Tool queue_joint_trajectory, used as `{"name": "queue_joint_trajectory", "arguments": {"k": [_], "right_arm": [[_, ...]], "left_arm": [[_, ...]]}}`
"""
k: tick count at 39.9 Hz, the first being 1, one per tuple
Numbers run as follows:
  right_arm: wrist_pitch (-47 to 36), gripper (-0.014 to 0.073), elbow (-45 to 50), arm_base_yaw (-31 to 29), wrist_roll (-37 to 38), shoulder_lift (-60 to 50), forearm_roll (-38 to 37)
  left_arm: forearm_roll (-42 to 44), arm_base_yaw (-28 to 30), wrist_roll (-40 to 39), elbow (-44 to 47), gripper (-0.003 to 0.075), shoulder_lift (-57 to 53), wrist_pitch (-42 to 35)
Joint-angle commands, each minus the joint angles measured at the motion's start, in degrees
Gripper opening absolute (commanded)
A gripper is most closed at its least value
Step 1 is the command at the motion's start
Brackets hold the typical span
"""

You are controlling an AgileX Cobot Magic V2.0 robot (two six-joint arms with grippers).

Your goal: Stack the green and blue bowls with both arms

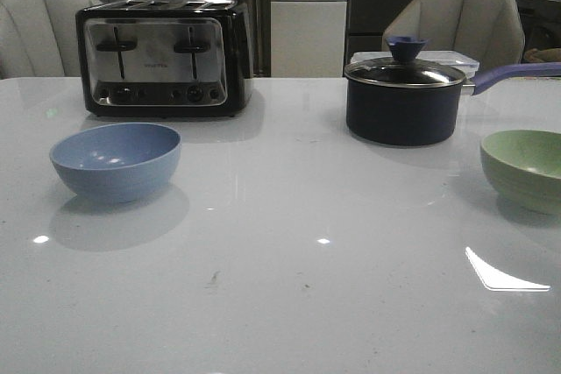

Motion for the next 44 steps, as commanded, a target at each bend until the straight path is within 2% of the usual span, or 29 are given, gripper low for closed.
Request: {"name": "queue_joint_trajectory", "arguments": {"k": [1,3,8,15,20,25,31,44], "right_arm": [[-2.82,0.0506,-3.12,-0.2,-0.14,0.71,-0.08],[-2.76,0.0524,-3.99,-0.2,-0.14,1.22,-0.08],[-2.25,0.052,-6.75,-1.46,0.13,3.66,0.01],[2.35,0.052,-13.47,-7.52,-0.27,11.77,2.6],[5.26,0.052,-18.59,-10.29,-3.03,18.91,4.55],[6.55,0.052,-23.27,-12.18,-8.21,25.38,9.81],[6.2,0.052,-28.86,-13.84,-12.48,33.16,15.64],[3.05,0.052,-39.36,-13.9,-12.66,49.16,15.78]], "left_arm": [[-0.23,0.07,-0.09,-1.91,0.0551,0.15,-4.79],[-0.13,0.07,-0.09,-1.91,0.057,0.15,-4.79],[-0.14,0.07,-0.09,-1.91,0.0559,0.15,-4.79],[-0.02,0.07,-0.09,-1.91,0.056,0.15,-4.79],[-0.02,0.07,-0.09,-1.91,0.056,0.15,-4.79],[-0.02,0.07,-0.09,-1.91,0.056,0.15,-4.79],[-0.02,0.07,-0.09,-1.91,0.056,0.15,-4.79],[-0.02,0.07,-0.09,-1.91,0.056,0.15,-4.79]]}}
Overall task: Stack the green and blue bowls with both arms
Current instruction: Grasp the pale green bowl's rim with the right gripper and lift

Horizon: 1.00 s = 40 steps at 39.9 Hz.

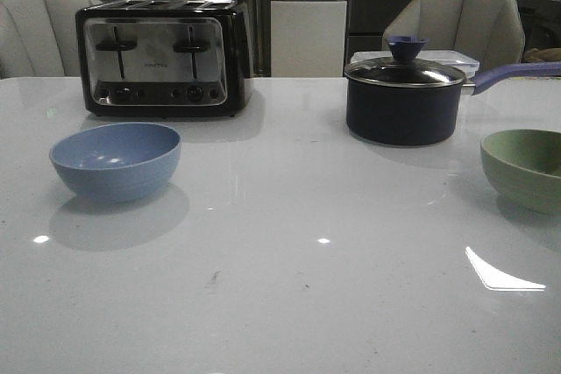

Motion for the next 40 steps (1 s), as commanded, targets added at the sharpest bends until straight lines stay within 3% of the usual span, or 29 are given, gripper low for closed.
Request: {"name": "queue_joint_trajectory", "arguments": {"k": [1,10,19,25,34,40], "right_arm": [[-2.9,0.052,-4.14,-0.31,-0.94,1.29,0.68],[-2.47,0.0498,-9.38,-0.31,-0.94,7.52,0.43],[-0.94,0.0217,-12.01,-0.31,-0.95,8.51,0.37],[0.87,0.0098,-12.77,-0.31,-0.95,8.51,0.37],[3.6,0.0056,-13.08,1.34,-1.0,4.99,0.82],[4.61,0.0056,-13.08,6.64,-1.85,0.85,0.82]], "left_arm": [[-0.02,0.07,-0.09,-1.91,0.056,0.15,-4.42],[-0.02,0.07,-0.09,-1.91,0.056,0.15,-4.42],[-0.02,0.07,-0.09,-1.91,0.056,0.15,-4.42],[-0.02,0.07,-0.09,-1.91,0.056,0.15,-4.42],[-0.02,0.07,-0.09,-1.91,0.056,0.15,-4.53],[-0.02,0.07,-0.09,-1.91,0.056,0.15,-5.34]]}}
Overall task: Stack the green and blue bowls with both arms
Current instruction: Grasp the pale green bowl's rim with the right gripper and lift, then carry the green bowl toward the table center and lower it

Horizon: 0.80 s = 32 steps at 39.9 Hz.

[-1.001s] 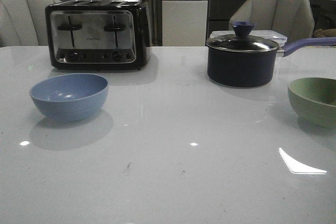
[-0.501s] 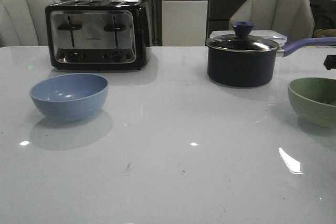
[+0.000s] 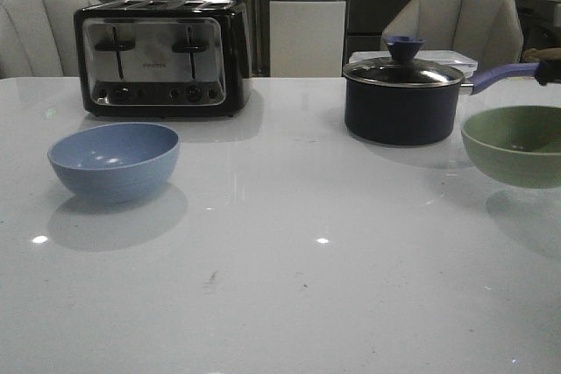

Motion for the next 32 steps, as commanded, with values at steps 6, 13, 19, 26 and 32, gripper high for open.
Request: {"name": "queue_joint_trajectory", "arguments": {"k": [6,13,19,26,32], "right_arm": [[0.86,0.0056,-1.77,11.85,-1.66,-8.43,1.28],[0.15,0.0056,-0.22,21.98,-1.66,-8.34,2.77],[-3.77,0.0056,3.77,28.89,-1.66,-8.33,3.0],[-9.6,0.0056,8.44,33.43,-1.66,-8.22,6.31],[-13.14,0.0056,10.03,34.45,-1.66,-7.28,9.06]], "left_arm": [[-0.11,0.07,-0.09,-1.91,0.056,0.15,-4.8],[-0.11,0.07,-0.09,-1.91,0.056,0.15,-4.8],[-0.11,0.07,-0.09,-1.67,0.056,0.15,-4.8],[-0.11,0.07,-0.09,-1.45,0.056,0.15,-4.8],[-0.11,0.07,-0.09,-1.45,0.056,0.15,-4.8]]}}
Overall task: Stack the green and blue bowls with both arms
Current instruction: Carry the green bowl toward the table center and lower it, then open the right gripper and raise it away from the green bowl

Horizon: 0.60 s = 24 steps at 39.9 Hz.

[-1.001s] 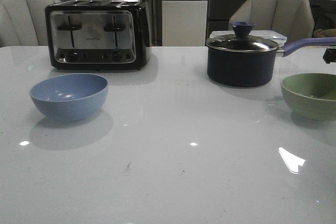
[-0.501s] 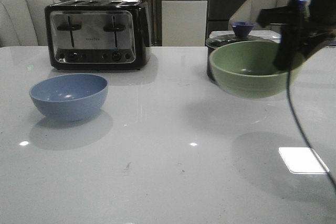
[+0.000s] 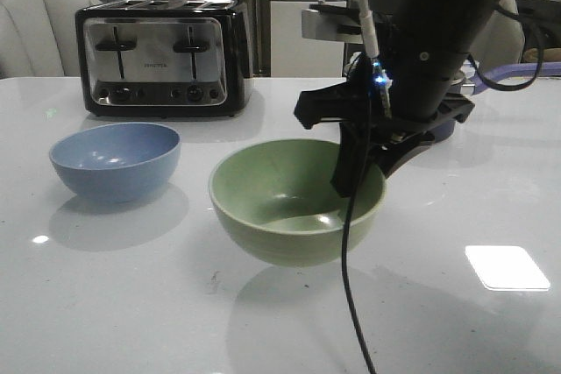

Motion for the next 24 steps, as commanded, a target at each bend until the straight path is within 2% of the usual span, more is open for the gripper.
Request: {"name": "queue_joint_trajectory", "arguments": {"k": [1,11,14,16,23,24], "right_arm": [[-4.6,0.0057,-0.91,0.12,-0.39,-1.79,2.45],[-5.63,0.0062,-1.09,0.12,-0.39,2.23,3.06],[-5.75,0.009,-1.09,0.12,-0.39,2.95,3.06],[-6.04,0.0145,-1.09,0.12,-0.39,3.06,3.06],[-5.52,0.043,-2.28,0.12,-0.39,2.2,3.0],[-5.33,0.0445,-2.53,0.12,-0.39,1.94,3.0]], "left_arm": [[-0.11,0.07,-0.09,-1.55,0.056,0.15,-4.08],[-0.11,0.07,-0.09,-1.55,0.056,0.15,-4.08],[-0.11,0.07,-0.09,-1.55,0.056,0.15,-4.08],[-0.11,0.07,-0.09,-1.55,0.056,0.15,-4.08],[-0.11,0.07,-0.09,-1.55,0.056,0.15,-4.08],[-0.11,0.07,-0.09,-1.55,0.056,0.15,-4.08]]}}
